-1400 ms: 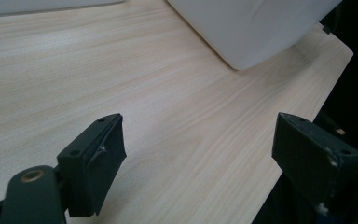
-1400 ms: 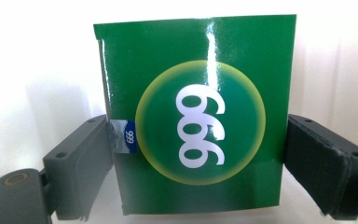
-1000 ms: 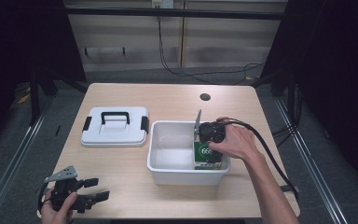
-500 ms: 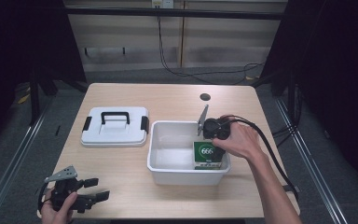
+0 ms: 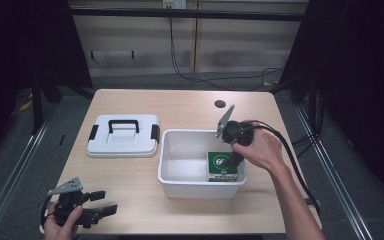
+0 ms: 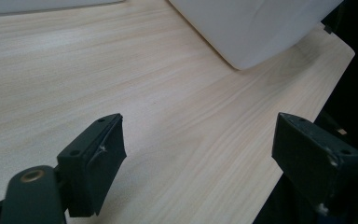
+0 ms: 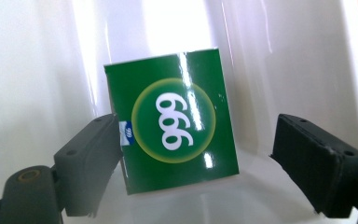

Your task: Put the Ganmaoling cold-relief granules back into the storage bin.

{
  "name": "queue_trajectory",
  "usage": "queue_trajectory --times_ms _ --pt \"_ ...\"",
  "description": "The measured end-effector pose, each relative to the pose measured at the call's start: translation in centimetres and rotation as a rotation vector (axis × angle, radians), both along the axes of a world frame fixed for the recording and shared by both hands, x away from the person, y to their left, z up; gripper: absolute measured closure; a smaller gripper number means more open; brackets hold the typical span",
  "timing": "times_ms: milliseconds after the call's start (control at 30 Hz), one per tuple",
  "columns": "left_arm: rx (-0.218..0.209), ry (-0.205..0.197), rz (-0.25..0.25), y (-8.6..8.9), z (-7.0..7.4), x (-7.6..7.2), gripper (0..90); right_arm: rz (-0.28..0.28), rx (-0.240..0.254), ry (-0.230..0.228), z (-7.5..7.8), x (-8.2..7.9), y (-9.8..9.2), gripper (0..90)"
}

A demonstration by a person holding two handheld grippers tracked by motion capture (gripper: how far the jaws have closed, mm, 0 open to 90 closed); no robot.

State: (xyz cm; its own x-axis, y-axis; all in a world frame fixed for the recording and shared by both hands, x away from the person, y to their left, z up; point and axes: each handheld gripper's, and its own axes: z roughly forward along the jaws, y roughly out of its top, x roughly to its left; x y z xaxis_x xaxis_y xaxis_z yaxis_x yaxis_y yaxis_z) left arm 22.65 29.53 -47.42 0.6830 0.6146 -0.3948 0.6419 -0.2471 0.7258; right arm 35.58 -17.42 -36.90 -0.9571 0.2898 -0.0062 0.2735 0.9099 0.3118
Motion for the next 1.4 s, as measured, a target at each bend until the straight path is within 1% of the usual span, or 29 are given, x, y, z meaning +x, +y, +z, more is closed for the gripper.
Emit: queue_trajectory --times_ms 33,67,133,167,200,233,300,333,433,500,533,567,600,633,667,700,733,767,800,867,900,967,1000,1133,1233,1300,1333,1400 --pt "0.0 0.0 0.003 0.0 0.0 0.0 17.1 -0.004 0.017 -0.001 0.1 -0.1 -0.2 15.5" --pt "-0.001 0.0 0.003 0.0 0.0 0.0 17.1 -0.004 0.017 -0.001 0.1 -0.1 -0.2 15.5" --pt "0.0 0.0 0.003 0.0 0.0 0.0 17.1 -0.021 0.028 -0.006 0.3 -0.4 -0.4 16.0" --pt "0.0 0.0 0.004 0.0 0.0 0.0 17.0 -0.022 0.045 -0.021 0.6 -0.6 -0.6 16.4" --pt "0.0 0.0 0.004 0.0 0.0 0.0 17.0 -0.022 0.045 -0.021 0.6 -0.6 -0.6 16.4" --pt "0.0 0.0 0.004 0.0 0.0 0.0 17.0 -0.018 0.058 -0.031 0.7 -0.6 -0.7 16.5" --pt "0.0 0.0 0.004 0.0 0.0 0.0 17.0 -0.028 0.075 -0.031 1.0 -0.8 -1.0 16.5" --pt "0.001 -0.001 0.003 0.0 0.0 0.0 17.0 -0.028 0.085 -0.042 1.0 -0.9 -1.1 16.5" --pt "-0.001 -0.003 0.004 0.0 0.0 0.0 17.0 -0.037 0.119 -0.055 1.1 -1.0 -1.6 17.1" --pt "0.0 0.001 0.003 0.0 0.0 0.0 17.1 -0.046 0.155 -0.069 1.1 -1.1 -2.1 19.0" --pt "0.001 0.0 0.002 0.0 0.0 0.0 17.0 -0.058 0.172 -0.09 1.1 -1.2 -2.3 19.7" --pt "0.0 0.001 0.002 0.0 0.0 0.0 17.0 -0.07 0.206 -0.107 1.2 -1.5 -2.7 19.7" --pt "0.0 0.001 0.003 0.0 0.0 0.0 17.0 -0.07 0.206 -0.107 1.2 -1.5 -2.7 19.7" --pt "-0.002 0.001 0.004 0.0 0.0 0.0 17.0 -0.078 0.233 -0.125 1.3 -1.7 -3.1 19.9" --pt "-0.003 0.001 0.004 0.0 0.0 0.0 17.0 -0.078 0.233 -0.125 1.3 -1.7 -3.1 19.9" --pt "-0.002 0.001 0.004 0.0 0.0 0.0 17.0 -0.091 0.264 -0.137 1.4 -1.9 -3.6 20.2" --pt "-0.002 0.002 0.002 0.0 0.0 0.0 17.0 -0.091 0.264 -0.137 1.4 -1.9 -3.6 20.2" --pt "-0.001 0.002 0.001 0.0 0.0 0.0 17.0 -0.108 0.289 -0.158 1.6 -2.1 -4.1 20.4" --pt "0.0 0.002 0.0 0.0 0.0 0.0 17.0 -0.108 0.289 -0.158 1.6 -2.1 -4.1 20.4" --pt "-0.001 0.002 0.002 0.0 0.0 0.0 17.1 -0.125 0.31 -0.186 1.7 -2.3 -4.6 20.4" --pt "-0.001 0.002 0.002 0.0 0.0 0.0 17.0 -0.144 0.342 -0.195 1.7 -2.4 -5.1 20.3" --pt "-0.001 0.002 0.003 0.0 0.0 0.0 17.1 -0.152 0.343 -0.196 1.7 -2.5 -5.3 20.3" --pt "-0.001 0.002 0.003 0.0 0.0 0.0 17.1 -0.161 0.347 -0.209 1.7 -2.6 -5.6 20.3" --pt "0.001 0.003 0.004 0.0 -0.1 0.0 17.1 -0.193 0.375 -0.224 1.6 -3.0 -6.5 20.3" --pt "0.01 0.003 0.01 0.0 -0.1 0.0 17.1 -0.237 0.388 -0.251 1.7 -3.4 -7.1 19.4" --pt "0.005 0.001 0.019 0.0 0.0 0.0 17.1 -0.256 0.401 -0.262 1.7 -3.7 -7.5 19.2" --pt "0.006 0.001 0.021 0.0 0.0 0.0 17.1 -0.265 0.417 -0.275 1.7 -4.0 -7.7 19.0" --pt "0.014 0.003 0.02 0.1 0.0 0.0 17.1 -0.283 0.436 -0.278 1.6 -4.3 -8.2 19.1"
